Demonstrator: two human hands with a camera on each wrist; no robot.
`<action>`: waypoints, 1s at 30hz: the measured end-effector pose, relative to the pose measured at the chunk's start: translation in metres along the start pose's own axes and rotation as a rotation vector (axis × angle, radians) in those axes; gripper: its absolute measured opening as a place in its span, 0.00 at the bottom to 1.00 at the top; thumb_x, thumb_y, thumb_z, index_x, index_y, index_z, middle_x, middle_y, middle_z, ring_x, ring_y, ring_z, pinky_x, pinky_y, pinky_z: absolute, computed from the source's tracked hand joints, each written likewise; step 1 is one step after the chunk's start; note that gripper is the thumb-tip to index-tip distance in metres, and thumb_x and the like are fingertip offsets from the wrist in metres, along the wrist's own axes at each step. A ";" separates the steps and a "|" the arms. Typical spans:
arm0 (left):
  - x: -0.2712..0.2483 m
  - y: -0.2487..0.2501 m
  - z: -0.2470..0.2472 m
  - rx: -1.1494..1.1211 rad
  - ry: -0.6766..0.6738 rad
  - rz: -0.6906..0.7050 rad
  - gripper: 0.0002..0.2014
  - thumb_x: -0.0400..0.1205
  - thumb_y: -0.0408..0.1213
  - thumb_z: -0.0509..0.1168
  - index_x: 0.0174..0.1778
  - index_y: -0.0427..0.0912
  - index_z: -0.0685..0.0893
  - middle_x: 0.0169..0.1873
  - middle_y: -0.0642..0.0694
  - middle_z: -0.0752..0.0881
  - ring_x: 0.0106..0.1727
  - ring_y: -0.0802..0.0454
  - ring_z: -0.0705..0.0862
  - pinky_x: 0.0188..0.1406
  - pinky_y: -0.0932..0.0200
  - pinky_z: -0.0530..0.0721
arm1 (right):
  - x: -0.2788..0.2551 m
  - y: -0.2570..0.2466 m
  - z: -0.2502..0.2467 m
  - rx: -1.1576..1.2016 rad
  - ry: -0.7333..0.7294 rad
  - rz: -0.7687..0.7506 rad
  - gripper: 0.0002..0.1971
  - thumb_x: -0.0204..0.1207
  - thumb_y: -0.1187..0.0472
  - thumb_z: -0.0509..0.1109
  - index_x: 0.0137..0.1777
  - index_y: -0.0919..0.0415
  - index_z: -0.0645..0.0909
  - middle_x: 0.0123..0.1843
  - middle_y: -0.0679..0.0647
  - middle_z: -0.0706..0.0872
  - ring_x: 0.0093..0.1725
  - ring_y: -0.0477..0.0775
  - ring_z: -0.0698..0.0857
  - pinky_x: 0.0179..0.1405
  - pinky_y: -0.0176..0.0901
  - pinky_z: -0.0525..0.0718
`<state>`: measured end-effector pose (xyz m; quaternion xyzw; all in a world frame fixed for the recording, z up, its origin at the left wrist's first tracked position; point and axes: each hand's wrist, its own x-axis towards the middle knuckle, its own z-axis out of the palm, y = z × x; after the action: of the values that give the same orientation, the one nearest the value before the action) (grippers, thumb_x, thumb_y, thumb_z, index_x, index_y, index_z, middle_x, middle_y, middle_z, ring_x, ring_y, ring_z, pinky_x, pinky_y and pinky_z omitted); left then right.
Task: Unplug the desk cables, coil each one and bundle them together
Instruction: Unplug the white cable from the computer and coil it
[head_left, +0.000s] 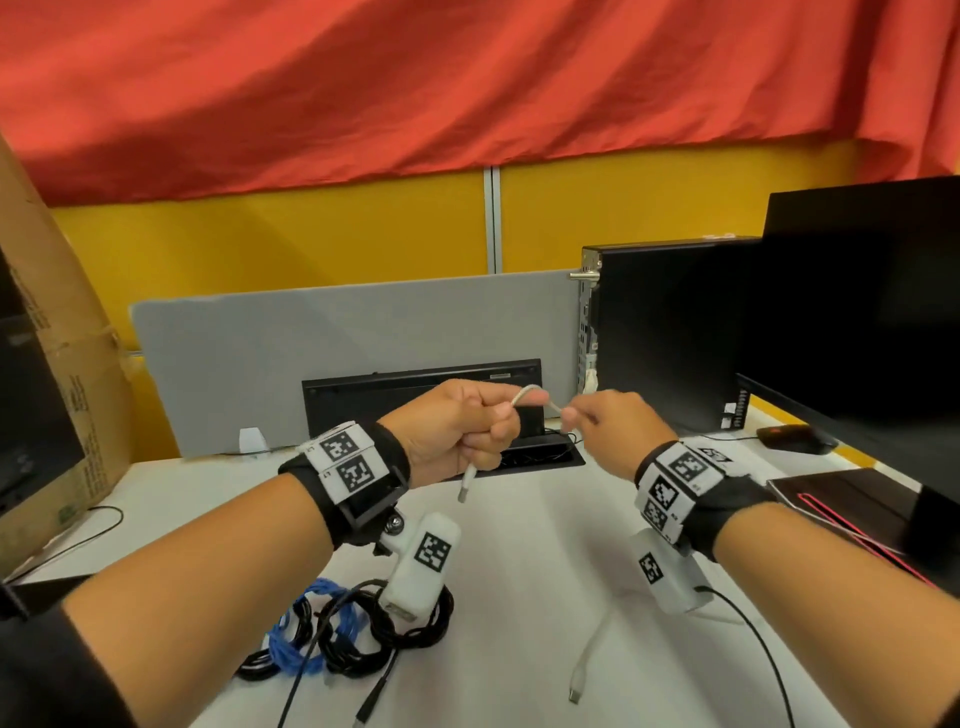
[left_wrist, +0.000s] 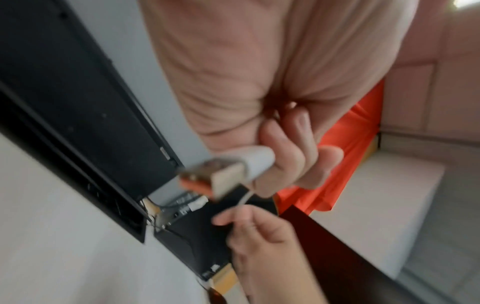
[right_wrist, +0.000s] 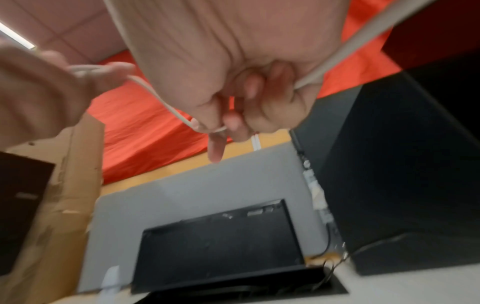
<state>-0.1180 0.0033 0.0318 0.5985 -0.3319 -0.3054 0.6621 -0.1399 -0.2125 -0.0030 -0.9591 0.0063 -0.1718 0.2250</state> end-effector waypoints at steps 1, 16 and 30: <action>0.001 -0.002 0.002 -0.051 0.012 0.023 0.23 0.83 0.20 0.55 0.75 0.32 0.72 0.30 0.47 0.77 0.25 0.57 0.61 0.26 0.65 0.63 | -0.005 -0.005 0.007 0.012 -0.066 -0.023 0.15 0.86 0.54 0.58 0.46 0.53 0.85 0.40 0.51 0.85 0.38 0.52 0.83 0.36 0.41 0.77; -0.003 -0.028 -0.007 0.218 0.319 0.035 0.31 0.82 0.13 0.54 0.80 0.38 0.66 0.63 0.38 0.86 0.57 0.49 0.89 0.66 0.48 0.82 | -0.033 -0.060 0.001 0.131 -0.397 -0.232 0.18 0.85 0.55 0.60 0.32 0.51 0.80 0.30 0.37 0.81 0.27 0.35 0.77 0.30 0.27 0.71; -0.008 -0.036 0.013 0.072 0.233 -0.015 0.25 0.76 0.20 0.48 0.60 0.32 0.86 0.21 0.40 0.76 0.22 0.51 0.67 0.64 0.34 0.82 | 0.000 -0.015 0.008 0.481 0.120 -0.173 0.15 0.80 0.51 0.69 0.34 0.56 0.85 0.21 0.38 0.76 0.25 0.36 0.74 0.34 0.33 0.73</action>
<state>-0.1336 -0.0019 -0.0037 0.6559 -0.2591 -0.2265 0.6718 -0.1380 -0.1953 -0.0032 -0.8630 -0.1032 -0.2437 0.4304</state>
